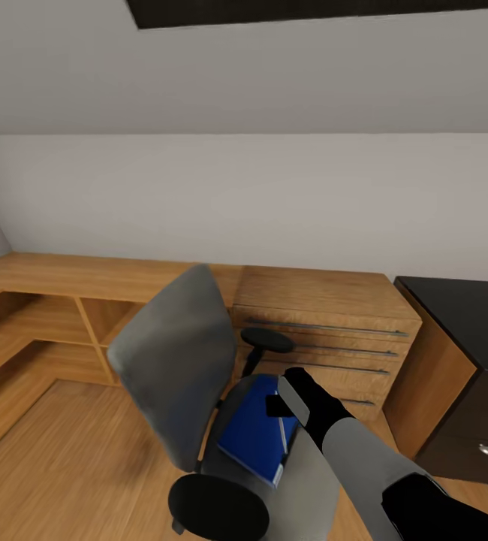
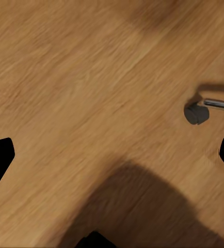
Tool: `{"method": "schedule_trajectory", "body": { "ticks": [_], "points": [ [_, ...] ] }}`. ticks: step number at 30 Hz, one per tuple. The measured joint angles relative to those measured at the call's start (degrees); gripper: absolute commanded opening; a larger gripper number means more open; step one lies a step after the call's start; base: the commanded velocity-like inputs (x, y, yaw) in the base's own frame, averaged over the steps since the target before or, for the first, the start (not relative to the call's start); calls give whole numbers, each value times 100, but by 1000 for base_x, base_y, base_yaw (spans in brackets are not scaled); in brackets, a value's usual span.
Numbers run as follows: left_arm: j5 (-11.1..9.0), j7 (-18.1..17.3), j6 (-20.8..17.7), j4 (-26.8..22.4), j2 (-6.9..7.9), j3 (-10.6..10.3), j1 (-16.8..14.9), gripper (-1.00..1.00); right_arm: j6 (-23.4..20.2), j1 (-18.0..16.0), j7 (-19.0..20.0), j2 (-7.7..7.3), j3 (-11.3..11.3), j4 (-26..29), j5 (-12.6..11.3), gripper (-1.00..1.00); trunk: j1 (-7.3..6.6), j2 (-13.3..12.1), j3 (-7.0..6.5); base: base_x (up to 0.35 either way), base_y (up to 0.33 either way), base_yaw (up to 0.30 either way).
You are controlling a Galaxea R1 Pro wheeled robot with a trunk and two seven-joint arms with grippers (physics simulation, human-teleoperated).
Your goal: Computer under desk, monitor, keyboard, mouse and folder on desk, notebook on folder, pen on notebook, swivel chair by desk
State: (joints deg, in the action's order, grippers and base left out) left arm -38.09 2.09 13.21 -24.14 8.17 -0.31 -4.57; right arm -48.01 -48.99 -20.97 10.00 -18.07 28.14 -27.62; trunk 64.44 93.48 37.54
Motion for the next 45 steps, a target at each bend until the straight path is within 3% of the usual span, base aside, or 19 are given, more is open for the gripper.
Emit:
{"method": "schedule_trajectory", "body": {
  "ticks": [29, 43, 45],
  "points": [
    [-33, 0, 13, 3, 0, 22, 0, 100, 131, 9, 0, 0, -6, -12, 9, -100, 0, 0, -14, 0, 0, -238],
    [-27, 10, 13, 7, -78, 35, 1, 100, 286, 8, -2, 0, -20, -14, 124, -100, -307, -560, -265, 0, 0, -33],
    [-36, 6, 18, 202, -73, 37, 2, 100, 291, 8, -6, 0, -34, -14, 131, -100, -351, -640, -301, 0, 0, 0]
  ]
}}
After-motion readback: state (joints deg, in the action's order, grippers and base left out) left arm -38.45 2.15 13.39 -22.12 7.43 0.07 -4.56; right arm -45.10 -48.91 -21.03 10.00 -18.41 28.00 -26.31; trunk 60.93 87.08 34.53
